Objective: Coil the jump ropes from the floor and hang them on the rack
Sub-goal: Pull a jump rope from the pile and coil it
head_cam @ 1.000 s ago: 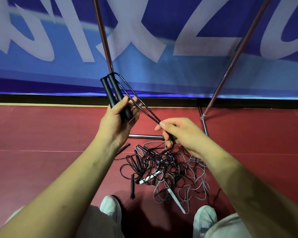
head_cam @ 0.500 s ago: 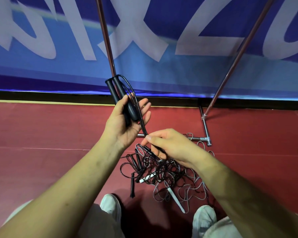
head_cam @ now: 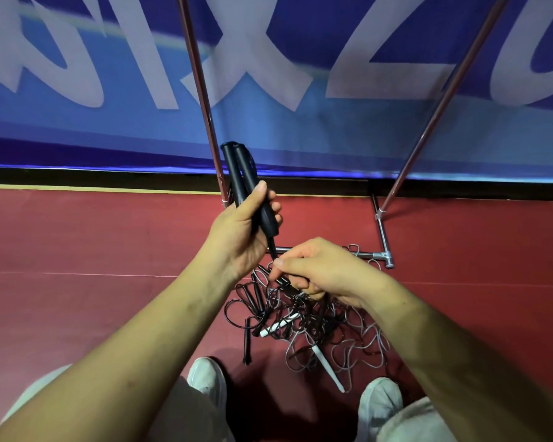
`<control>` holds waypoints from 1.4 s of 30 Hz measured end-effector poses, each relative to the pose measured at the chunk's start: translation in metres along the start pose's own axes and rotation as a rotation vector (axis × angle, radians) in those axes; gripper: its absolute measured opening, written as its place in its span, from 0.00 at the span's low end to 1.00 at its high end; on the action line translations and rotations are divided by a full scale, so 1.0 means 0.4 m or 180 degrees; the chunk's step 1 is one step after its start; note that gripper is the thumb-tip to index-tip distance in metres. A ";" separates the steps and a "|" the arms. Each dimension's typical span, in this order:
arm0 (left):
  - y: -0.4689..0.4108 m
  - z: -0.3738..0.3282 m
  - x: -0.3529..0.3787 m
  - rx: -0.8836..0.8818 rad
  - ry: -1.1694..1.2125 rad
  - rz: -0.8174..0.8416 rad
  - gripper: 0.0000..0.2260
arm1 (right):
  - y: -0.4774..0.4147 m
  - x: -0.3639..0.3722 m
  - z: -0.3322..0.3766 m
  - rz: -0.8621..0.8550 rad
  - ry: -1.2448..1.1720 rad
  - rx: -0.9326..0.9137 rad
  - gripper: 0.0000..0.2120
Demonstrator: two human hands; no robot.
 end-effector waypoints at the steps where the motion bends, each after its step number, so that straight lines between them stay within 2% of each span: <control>1: -0.002 0.000 0.002 -0.0003 -0.0013 0.0011 0.03 | 0.001 -0.002 0.004 -0.0016 -0.0004 -0.0044 0.12; 4: 0.002 -0.001 0.008 -0.0098 0.0148 0.0052 0.10 | 0.005 -0.007 0.016 -0.0080 -0.0013 -0.0166 0.13; 7: 0.012 0.000 0.009 -0.0133 0.0105 0.0077 0.07 | 0.001 -0.011 0.022 -0.0155 -0.0167 -0.0242 0.13; 11: 0.016 -0.004 0.012 -0.0063 -0.0113 0.0162 0.11 | 0.001 -0.013 0.030 -0.0190 0.0017 -0.0303 0.13; 15: -0.017 -0.055 0.008 0.0204 0.0008 0.0269 0.05 | 0.001 -0.011 0.029 -0.0209 0.0352 -0.0298 0.06; 19: -0.047 -0.095 -0.048 0.0380 -0.0197 -0.0017 0.06 | 0.000 -0.016 0.016 -0.0259 0.0136 -0.0191 0.04; 22: -0.046 -0.157 -0.079 0.0709 -0.0490 -0.0342 0.09 | 0.016 -0.012 0.027 -0.0259 0.0707 -0.0239 0.08; 25: -0.042 -0.224 -0.109 0.1087 -0.0943 -0.0550 0.09 | 0.036 -0.005 0.049 -0.0254 0.1135 -0.0434 0.06; 28: -0.034 -0.234 -0.143 0.1093 -0.1679 -0.0827 0.09 | 0.058 -0.012 0.093 -0.0367 0.1243 -0.0722 0.05; 30: -0.033 -0.208 -0.156 0.0821 -0.1943 -0.0928 0.09 | 0.079 -0.056 0.138 -0.0783 0.1310 -0.1018 0.04; 33: -0.029 -0.115 -0.163 -0.0132 -0.2110 -0.0728 0.08 | 0.118 -0.147 0.191 -0.1425 0.1226 -0.1344 0.01; 37: 0.003 0.000 -0.135 -0.1003 -0.2600 0.0109 0.10 | 0.143 -0.209 0.193 -0.1666 0.1257 -0.1321 0.03; 42: 0.067 0.076 -0.077 -0.1659 -0.2971 0.1244 0.24 | 0.157 -0.273 0.174 -0.1916 0.1012 -0.1235 0.04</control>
Point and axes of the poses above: each hand's wrist, its own y-axis away from the middle knuckle, its own x-axis out of the palm, z = x × y, the point moved 9 cm from there along -y, towards the middle knuckle, and after that the axes turned 5 degrees about x, right-handed, at the moved point
